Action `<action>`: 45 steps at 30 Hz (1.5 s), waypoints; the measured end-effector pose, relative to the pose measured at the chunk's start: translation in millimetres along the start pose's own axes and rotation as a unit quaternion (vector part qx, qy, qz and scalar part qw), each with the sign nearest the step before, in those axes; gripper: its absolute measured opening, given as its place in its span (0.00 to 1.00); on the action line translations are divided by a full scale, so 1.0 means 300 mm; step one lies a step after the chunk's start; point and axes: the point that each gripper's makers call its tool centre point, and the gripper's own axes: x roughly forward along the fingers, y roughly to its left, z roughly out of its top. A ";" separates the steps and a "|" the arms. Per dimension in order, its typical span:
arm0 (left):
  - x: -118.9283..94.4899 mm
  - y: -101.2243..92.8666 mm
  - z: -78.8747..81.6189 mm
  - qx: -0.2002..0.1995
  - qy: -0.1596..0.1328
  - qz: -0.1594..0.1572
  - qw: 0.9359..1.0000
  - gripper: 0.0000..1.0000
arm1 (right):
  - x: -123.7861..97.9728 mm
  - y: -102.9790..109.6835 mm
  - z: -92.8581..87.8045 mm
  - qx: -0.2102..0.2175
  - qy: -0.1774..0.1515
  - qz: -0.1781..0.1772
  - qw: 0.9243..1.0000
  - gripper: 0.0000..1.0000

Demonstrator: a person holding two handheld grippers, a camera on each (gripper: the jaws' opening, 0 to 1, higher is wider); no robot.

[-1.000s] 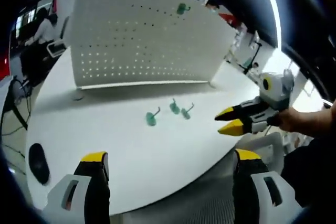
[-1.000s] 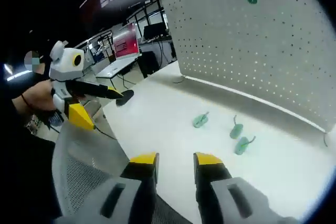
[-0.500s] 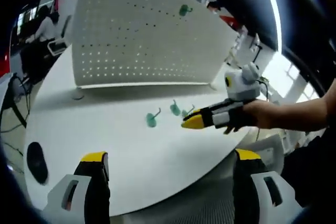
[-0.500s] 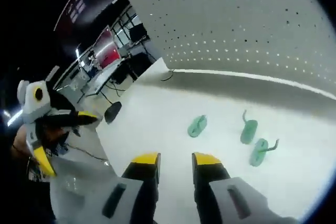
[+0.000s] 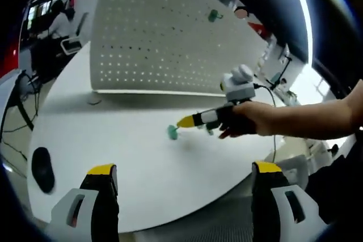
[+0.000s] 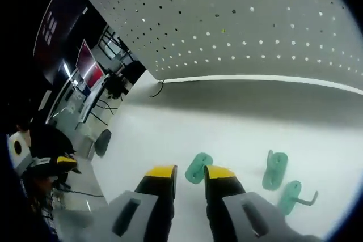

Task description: Insert the hook assembly into the mounting plate slot until the hook locks in place.

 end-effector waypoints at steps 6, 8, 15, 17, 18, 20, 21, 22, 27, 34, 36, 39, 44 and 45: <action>-0.004 -0.002 0.008 -0.019 -0.006 -0.005 1.000 1.00 | 0.042 -0.022 0.003 -0.010 0.019 -0.031 0.999 0.09; -0.006 -0.014 0.019 -0.034 -0.014 -0.014 0.999 1.00 | 0.053 -0.025 0.003 -0.012 0.026 -0.033 0.999 0.06; 0.011 -0.019 0.014 -0.034 -0.010 -0.010 0.999 1.00 | 0.056 -0.019 -0.004 0.012 0.031 -0.036 0.999 0.00; 0.013 -0.023 0.016 -0.033 -0.010 -0.011 0.999 1.00 | 0.055 -0.018 -0.004 0.011 0.029 -0.036 0.999 0.00; 0.015 -0.025 0.018 -0.032 -0.010 -0.012 0.999 1.00 | 0.056 -0.017 -0.005 0.013 0.029 -0.036 0.999 0.00; 0.017 -0.026 0.020 -0.030 -0.008 -0.012 0.999 1.00 | 0.053 -0.010 -0.008 0.027 0.026 -0.030 0.999 0.00; 0.017 -0.026 0.022 -0.029 -0.008 -0.012 0.999 1.00 | 0.049 -0.009 -0.004 0.040 0.017 -0.029 0.999 0.00; 0.017 -0.026 0.025 -0.027 -0.008 -0.012 1.000 1.00 | 0.045 -0.011 -0.004 0.045 0.017 -0.029 0.998 0.00; 0.020 -0.022 0.031 -0.017 -0.002 -0.009 1.000 1.00 | 0.003 -0.013 0.054 0.052 -0.028 -0.033 0.998 0.00; 0.020 -0.029 0.060 -0.009 -0.002 -0.011 1.000 0.99 | -0.161 -0.023 0.230 0.086 -0.140 -0.025 0.986 0.00; 0.017 -0.033 0.077 -0.002 -0.006 -0.010 1.000 0.99 | -0.222 -0.010 0.281 0.084 -0.170 -0.016 0.982 0.00; 0.017 -0.041 0.094 0.007 -0.006 -0.011 1.000 0.99 | -0.316 0.021 0.346 0.076 -0.212 -0.002 0.974 0.00; 0.037 -0.081 0.147 0.021 -0.010 -0.022 0.999 0.96 | -0.466 0.102 0.408 0.070 -0.272 0.035 0.959 0.00; 0.042 -0.089 0.151 0.023 -0.007 -0.025 0.999 0.95 | -0.488 0.111 0.408 0.074 -0.278 0.040 0.957 0.00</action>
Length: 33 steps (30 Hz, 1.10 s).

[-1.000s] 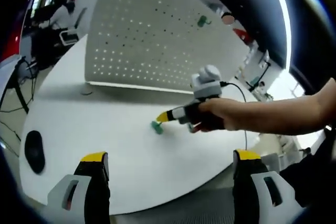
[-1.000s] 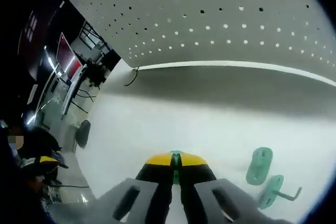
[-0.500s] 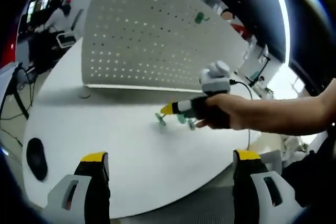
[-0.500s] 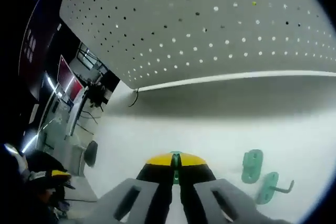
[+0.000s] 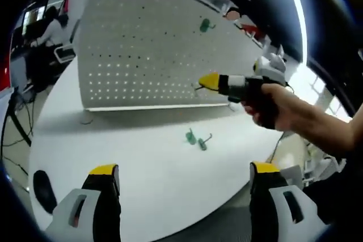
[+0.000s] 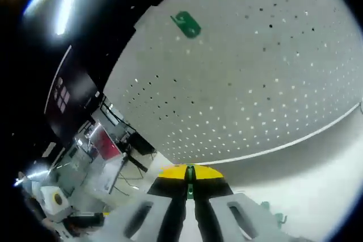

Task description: Insert the hook assembly into the mounting plate slot until the hook locks in place.

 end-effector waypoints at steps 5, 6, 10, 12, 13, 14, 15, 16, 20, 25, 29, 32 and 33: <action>0.031 -0.041 0.030 0.013 0.000 -0.007 1.000 0.93 | -0.095 0.068 0.026 0.017 -0.026 0.021 0.999 0.00; 0.039 -0.056 0.036 0.012 0.000 -0.015 1.000 0.92 | -0.114 0.084 0.018 0.013 -0.026 0.027 0.999 0.00; 0.067 -0.101 0.057 0.002 -0.003 -0.036 0.999 0.89 | -0.159 0.126 -0.010 0.004 -0.025 0.043 0.999 0.00; 0.075 -0.124 0.083 -0.002 -0.015 -0.046 0.999 0.86 | -0.186 0.148 -0.025 -0.005 -0.022 0.053 0.998 0.00; 0.077 -0.133 0.093 -0.006 -0.018 -0.049 0.999 0.83 | -0.198 0.162 -0.026 -0.014 -0.023 0.060 0.998 0.00; 0.080 -0.148 0.105 -0.010 -0.021 -0.057 0.998 0.81 | -0.216 0.176 -0.028 -0.032 -0.026 0.063 0.997 0.00; 0.082 -0.157 0.111 -0.009 -0.020 -0.061 0.998 0.79 | -0.226 0.183 -0.031 -0.043 -0.024 0.065 0.997 0.00; 0.087 -0.169 0.118 -0.007 -0.019 -0.066 0.998 0.78 | -0.238 0.193 -0.038 -0.056 -0.020 0.067 0.996 0.00; 0.101 -0.209 0.145 0.007 -0.026 -0.087 0.996 0.68 | -0.269 0.221 -0.038 -0.072 -0.038 0.074 0.994 0.00; 0.113 -0.263 0.168 -0.035 -0.042 -0.123 0.991 0.59 | -0.293 0.258 -0.061 -0.076 -0.053 0.086 0.992 0.00; 0.114 -0.287 0.163 -0.037 -0.041 -0.138 0.989 0.44 | -0.301 0.265 -0.081 -0.084 -0.055 0.087 0.991 0.00; 0.113 -0.302 0.164 -0.042 -0.042 -0.146 0.988 0.42 | -0.300 0.273 -0.091 -0.096 -0.053 0.089 0.990 0.00; 0.112 -0.309 0.163 -0.046 -0.041 -0.152 0.987 0.40 | -0.302 0.276 -0.093 -0.097 -0.054 0.089 0.990 0.00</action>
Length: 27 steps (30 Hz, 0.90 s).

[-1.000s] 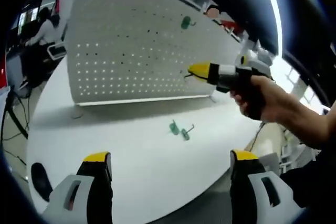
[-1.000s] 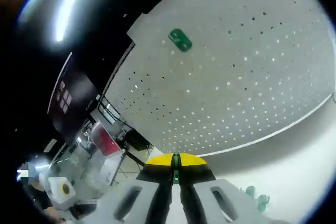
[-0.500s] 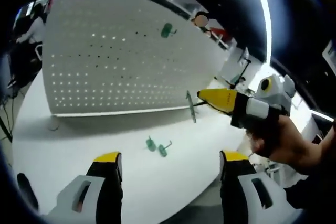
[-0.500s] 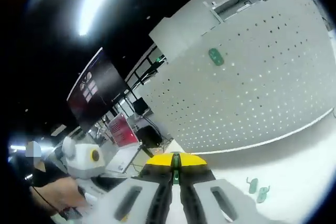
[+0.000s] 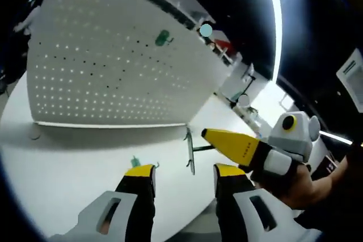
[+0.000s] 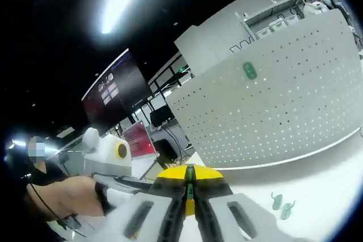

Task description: Insert the hook assembly into the mounting plate slot until the hook locks in place.

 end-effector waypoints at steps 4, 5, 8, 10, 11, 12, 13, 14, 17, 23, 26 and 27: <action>-0.005 -0.012 0.011 -0.011 -0.007 -0.014 1.000 0.25 | 0.000 0.012 0.000 -0.010 -0.003 0.003 1.000 0.00; -0.005 -0.013 0.013 -0.013 -0.006 -0.016 1.000 0.23 | 0.000 0.015 0.000 -0.010 -0.006 0.004 1.000 0.00; -0.007 -0.024 0.005 -0.029 0.004 -0.035 0.999 0.15 | 0.004 0.026 -0.008 -0.011 -0.005 0.008 1.000 0.00; -0.012 -0.017 0.008 -0.039 0.002 -0.036 0.999 0.12 | 0.004 0.037 -0.006 -0.016 -0.009 0.010 1.000 0.00; -0.017 -0.014 0.009 -0.038 0.001 -0.037 0.999 0.10 | 0.004 0.041 -0.003 -0.019 -0.011 0.011 1.000 0.00; -0.020 -0.011 0.011 -0.039 0.000 -0.037 0.999 0.07 | 0.003 0.047 -0.002 -0.022 -0.014 0.012 1.000 0.00; -0.024 -0.008 0.012 -0.040 -0.001 -0.037 0.999 0.06 | 0.003 0.051 -0.002 -0.023 -0.017 0.013 1.000 0.00; -0.026 -0.008 0.013 -0.041 -0.001 -0.039 0.998 0.06 | 0.003 0.055 -0.004 -0.029 -0.018 0.013 0.999 0.00; -0.026 -0.010 0.007 -0.043 0.001 -0.044 0.998 0.06 | 0.002 0.060 -0.008 -0.035 -0.021 0.011 0.999 0.00; -0.023 -0.018 0.001 -0.032 -0.006 -0.042 0.999 0.02 | -0.009 0.071 -0.010 -0.049 -0.027 0.003 0.998 0.00; -0.022 -0.018 -0.002 -0.021 -0.004 -0.035 0.999 0.01 | -0.008 0.071 -0.012 -0.056 -0.028 -0.003 0.998 0.00; -0.022 -0.018 -0.004 -0.021 -0.002 -0.036 0.999 0.01 | -0.010 0.069 -0.010 -0.057 -0.027 -0.005 0.998 0.00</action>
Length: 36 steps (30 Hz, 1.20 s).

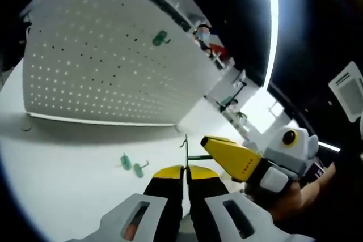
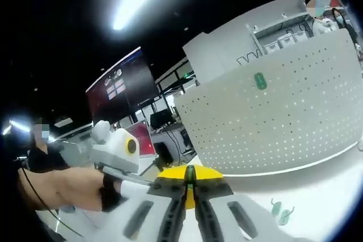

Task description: Insert the hook assembly into the mounting plate slot until the hook locks in place.

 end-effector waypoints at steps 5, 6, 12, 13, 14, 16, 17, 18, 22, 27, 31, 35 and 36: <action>-0.001 -0.001 0.016 0.004 -0.014 0.003 1.000 0.01 | 0.007 -0.002 0.003 -0.004 0.005 -0.004 1.000 0.02; 0.000 -0.003 0.019 0.001 -0.017 0.002 1.000 0.01 | 0.007 0.007 -0.009 0.024 0.019 0.005 1.000 0.04; -0.037 0.011 0.050 -0.001 -0.053 0.006 0.999 0.01 | -0.014 0.027 0.029 0.071 0.021 0.044 0.996 0.11; -0.047 0.018 0.064 0.017 -0.064 0.014 0.998 0.01 | -0.018 0.031 0.035 0.072 0.018 0.042 0.996 0.11; -0.052 0.019 0.070 0.027 -0.068 0.019 0.997 0.01 | -0.018 0.034 0.035 0.075 0.020 0.043 0.996 0.12; -0.060 0.020 0.090 0.061 -0.080 0.034 0.994 0.01 | -0.015 0.041 0.027 0.077 0.029 0.039 0.996 0.14; -0.058 0.013 0.093 0.078 -0.079 0.038 0.993 0.01 | -0.011 0.039 0.023 0.075 0.032 0.035 0.996 0.14; -0.056 0.006 0.091 0.080 -0.078 0.039 0.993 0.01 | -0.008 0.041 0.023 0.077 0.032 0.034 0.996 0.13; -0.055 -0.004 0.094 0.143 -0.075 0.056 0.985 0.01 | 0.005 0.058 0.031 0.081 0.035 0.039 0.995 0.12; -0.059 -0.033 0.104 0.177 -0.085 0.063 0.979 0.01 | 0.017 0.065 0.029 0.076 0.041 0.039 0.995 0.09; -0.061 -0.034 0.111 0.187 -0.086 0.067 0.976 0.01 | 0.014 0.066 0.027 0.064 0.044 0.036 0.996 0.07; -0.068 -0.032 0.122 0.207 -0.084 0.078 0.972 0.01 | 0.017 0.070 0.032 0.065 0.039 0.039 0.996 0.06; -0.070 -0.031 0.130 0.222 -0.086 0.086 0.967 0.01 | 0.018 0.071 0.034 0.066 0.037 0.038 0.996 0.06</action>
